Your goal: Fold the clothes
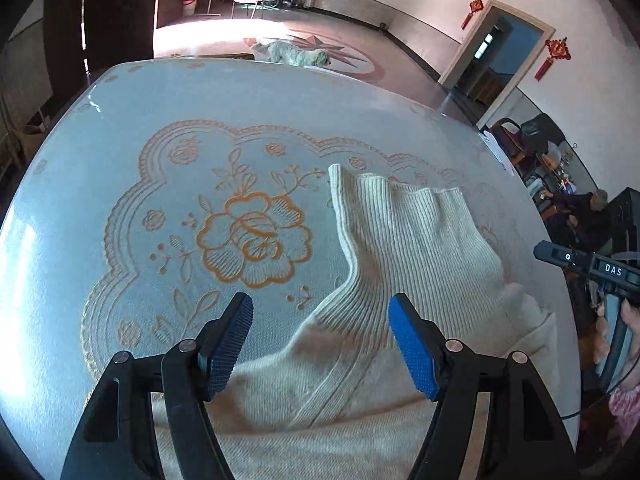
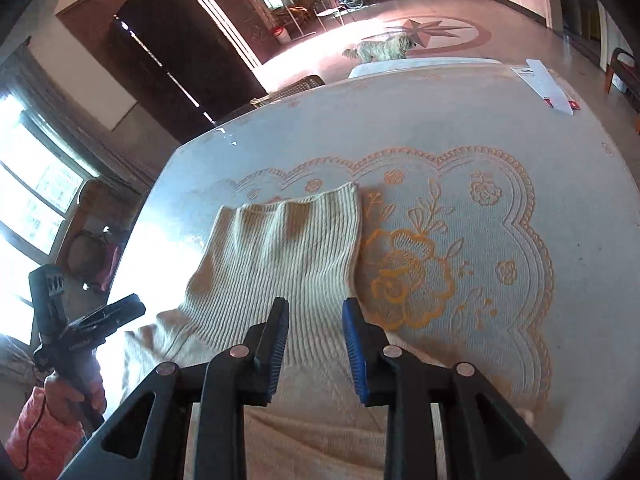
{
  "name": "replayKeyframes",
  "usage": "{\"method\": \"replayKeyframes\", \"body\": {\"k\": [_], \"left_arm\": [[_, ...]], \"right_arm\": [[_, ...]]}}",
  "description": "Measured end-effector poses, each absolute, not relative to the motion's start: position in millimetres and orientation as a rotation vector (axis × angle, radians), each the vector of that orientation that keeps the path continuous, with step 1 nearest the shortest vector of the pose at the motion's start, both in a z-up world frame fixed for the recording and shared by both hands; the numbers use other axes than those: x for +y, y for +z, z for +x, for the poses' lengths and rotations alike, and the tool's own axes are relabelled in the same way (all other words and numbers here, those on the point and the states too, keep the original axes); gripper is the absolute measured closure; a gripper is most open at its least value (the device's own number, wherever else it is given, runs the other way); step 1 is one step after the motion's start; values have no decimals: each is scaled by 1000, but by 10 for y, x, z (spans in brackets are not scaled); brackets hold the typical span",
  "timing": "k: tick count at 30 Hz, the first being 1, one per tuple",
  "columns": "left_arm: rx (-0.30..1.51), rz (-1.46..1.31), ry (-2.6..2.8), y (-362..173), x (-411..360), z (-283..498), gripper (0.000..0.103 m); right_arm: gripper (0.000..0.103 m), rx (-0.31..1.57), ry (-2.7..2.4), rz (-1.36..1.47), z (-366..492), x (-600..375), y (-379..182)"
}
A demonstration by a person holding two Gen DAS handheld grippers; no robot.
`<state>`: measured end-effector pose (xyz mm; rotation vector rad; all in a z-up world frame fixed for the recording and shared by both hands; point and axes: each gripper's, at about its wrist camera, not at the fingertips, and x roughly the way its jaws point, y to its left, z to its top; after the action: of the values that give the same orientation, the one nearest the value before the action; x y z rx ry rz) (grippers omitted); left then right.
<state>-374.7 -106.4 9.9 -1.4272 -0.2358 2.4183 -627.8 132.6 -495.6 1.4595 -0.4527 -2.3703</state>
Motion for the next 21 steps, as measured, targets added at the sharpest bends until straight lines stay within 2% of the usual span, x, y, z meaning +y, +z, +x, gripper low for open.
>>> {"method": "replayKeyframes", "body": {"k": [4,8,15,19,21], "left_arm": [[-188,-1522,2361,-65,-745,-4212,31],[-219,-1608,2308,-258,-613,-4578,31],[-88,-1505,2298,-271,-255,-4781,22],[32,-1461,2327,-289,-30,-4853,21],[83,-1431,2345,-303,51,-4869,22]], "right_arm": [[75,-485,-2345,1516,-6748,1367,-5192],[74,-523,-2315,1543,-7060,1426,-5396],[73,-499,-2278,1524,-7410,1329,-5611],[70,-455,-2306,1482,-7501,1233,-5571],[78,-371,-2336,1504,-7515,1155,-5561]]}}
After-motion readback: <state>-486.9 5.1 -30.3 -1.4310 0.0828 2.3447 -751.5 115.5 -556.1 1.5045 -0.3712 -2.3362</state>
